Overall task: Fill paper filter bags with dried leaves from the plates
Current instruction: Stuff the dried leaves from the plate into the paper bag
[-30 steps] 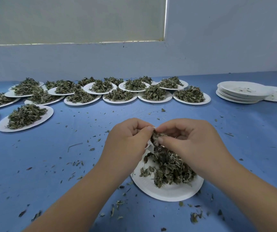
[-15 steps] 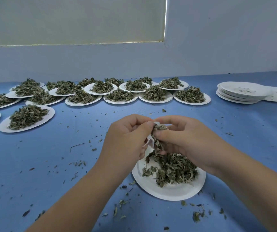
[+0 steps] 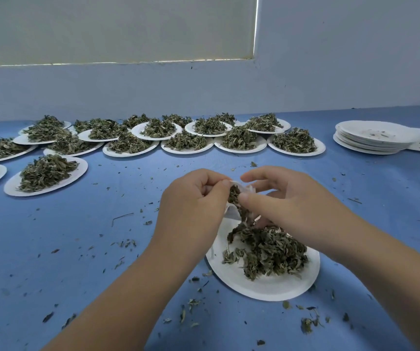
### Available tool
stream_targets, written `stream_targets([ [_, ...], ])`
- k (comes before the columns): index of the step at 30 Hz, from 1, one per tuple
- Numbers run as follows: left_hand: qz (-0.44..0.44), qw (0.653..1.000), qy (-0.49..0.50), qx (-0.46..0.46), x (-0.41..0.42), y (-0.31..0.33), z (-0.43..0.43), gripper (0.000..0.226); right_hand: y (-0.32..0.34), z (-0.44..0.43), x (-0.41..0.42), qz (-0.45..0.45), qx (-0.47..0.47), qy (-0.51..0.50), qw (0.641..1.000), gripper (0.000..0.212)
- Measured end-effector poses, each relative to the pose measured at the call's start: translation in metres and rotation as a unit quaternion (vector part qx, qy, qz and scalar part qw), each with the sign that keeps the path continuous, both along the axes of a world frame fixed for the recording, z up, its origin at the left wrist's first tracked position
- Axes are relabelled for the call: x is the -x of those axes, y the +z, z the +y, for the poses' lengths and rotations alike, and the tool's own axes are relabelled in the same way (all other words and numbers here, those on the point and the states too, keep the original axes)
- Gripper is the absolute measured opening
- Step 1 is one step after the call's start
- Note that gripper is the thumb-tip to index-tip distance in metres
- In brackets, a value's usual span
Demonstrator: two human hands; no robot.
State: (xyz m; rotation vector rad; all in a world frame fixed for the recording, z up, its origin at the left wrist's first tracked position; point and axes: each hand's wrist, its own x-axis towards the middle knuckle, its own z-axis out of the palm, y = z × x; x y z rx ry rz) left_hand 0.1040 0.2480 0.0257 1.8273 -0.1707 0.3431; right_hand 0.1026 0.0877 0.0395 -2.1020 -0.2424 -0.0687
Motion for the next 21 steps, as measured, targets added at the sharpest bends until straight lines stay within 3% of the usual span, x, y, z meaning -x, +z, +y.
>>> stream_targets([
  [5, 0.018, 0.999, 0.007, 0.031, -0.001, 0.000, 0.001, 0.013, 0.002, -0.002, 0.012, -0.080, 0.021, -0.002, 0.997, 0.034],
  [12, 0.020, 0.999, -0.011, 0.034, 0.000, -0.001, -0.003, 0.014, -0.002, 0.002, 0.009, -0.180, 0.095, -0.055, 0.977, 0.016],
  [15, 0.016, 0.999, -0.029, 0.034, 0.002, -0.001, -0.004, 0.015, -0.004, 0.000, 0.003, -0.136, 0.099, -0.077, 0.983, 0.027],
  [17, 0.017, 0.998, -0.046, 0.042, 0.003, -0.001, -0.006, 0.016, -0.003, 0.001, -0.002, -0.044, 0.054, -0.056, 0.996, 0.036],
  [19, 0.016, 0.997, -0.062, 0.034, 0.004, -0.001, -0.007, 0.016, -0.001, 0.005, -0.008, 0.042, -0.019, -0.016, 0.999, 0.027],
  [21, 0.015, 0.997, -0.072, 0.024, 0.005, -0.002, -0.008, 0.014, -0.001, 0.009, -0.016, 0.050, -0.016, -0.002, 0.999, 0.013],
])
